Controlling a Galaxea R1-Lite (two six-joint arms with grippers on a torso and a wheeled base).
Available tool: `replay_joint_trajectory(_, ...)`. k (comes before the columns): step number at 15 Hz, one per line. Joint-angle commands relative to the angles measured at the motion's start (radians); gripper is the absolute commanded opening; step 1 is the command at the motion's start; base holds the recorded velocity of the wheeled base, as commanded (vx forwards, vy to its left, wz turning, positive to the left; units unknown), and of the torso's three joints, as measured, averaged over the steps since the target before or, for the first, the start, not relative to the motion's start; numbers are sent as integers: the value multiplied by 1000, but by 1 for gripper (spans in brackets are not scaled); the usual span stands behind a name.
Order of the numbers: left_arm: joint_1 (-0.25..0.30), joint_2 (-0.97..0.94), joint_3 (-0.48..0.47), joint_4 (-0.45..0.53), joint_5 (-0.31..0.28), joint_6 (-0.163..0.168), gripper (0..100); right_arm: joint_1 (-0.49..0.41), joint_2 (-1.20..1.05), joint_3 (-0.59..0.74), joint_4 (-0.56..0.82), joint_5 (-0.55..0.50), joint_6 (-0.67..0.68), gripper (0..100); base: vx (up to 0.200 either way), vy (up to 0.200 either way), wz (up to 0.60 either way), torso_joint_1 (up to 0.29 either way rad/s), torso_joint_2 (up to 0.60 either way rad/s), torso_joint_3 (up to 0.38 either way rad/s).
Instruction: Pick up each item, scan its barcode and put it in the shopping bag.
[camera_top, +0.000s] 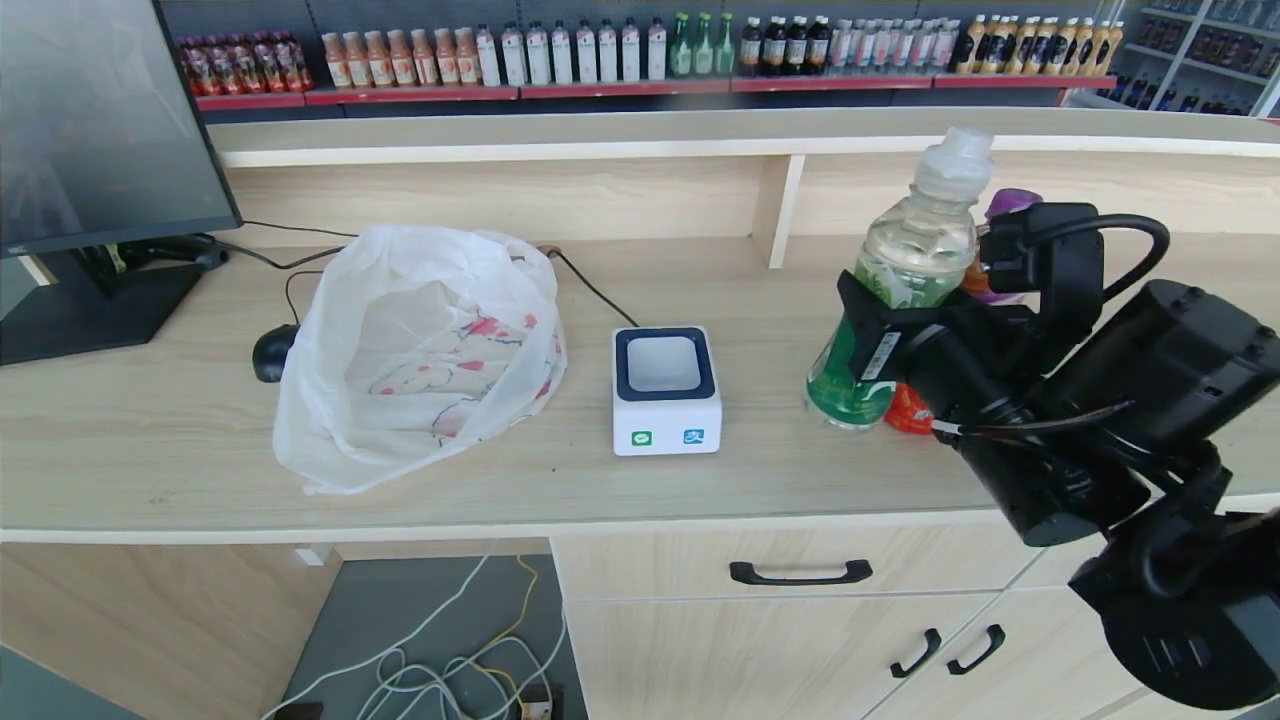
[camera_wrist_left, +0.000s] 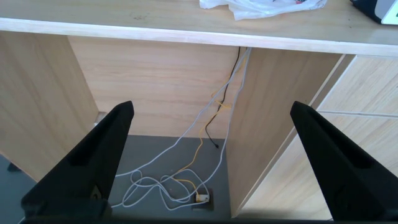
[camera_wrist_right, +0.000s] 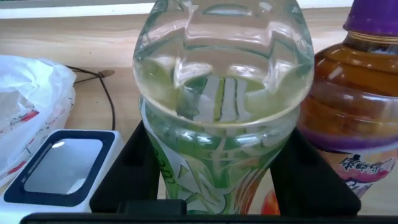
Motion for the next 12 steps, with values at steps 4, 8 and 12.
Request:
replay_joint_trajectory(4,0,0,0,0,0,0,100,33,-251,250,-1,0,7,0,0,0,0,0,0,0)
replay_joint_trajectory(8,0,0,0,0,-2,0,100,35,-372,391,1,6,39,0,0,0,0,0,0,0)
replay_joint_trajectory(12,0,0,0,0,0,0,100,121,-406,432,7,6,65,0,0,0,0,0,0,0)
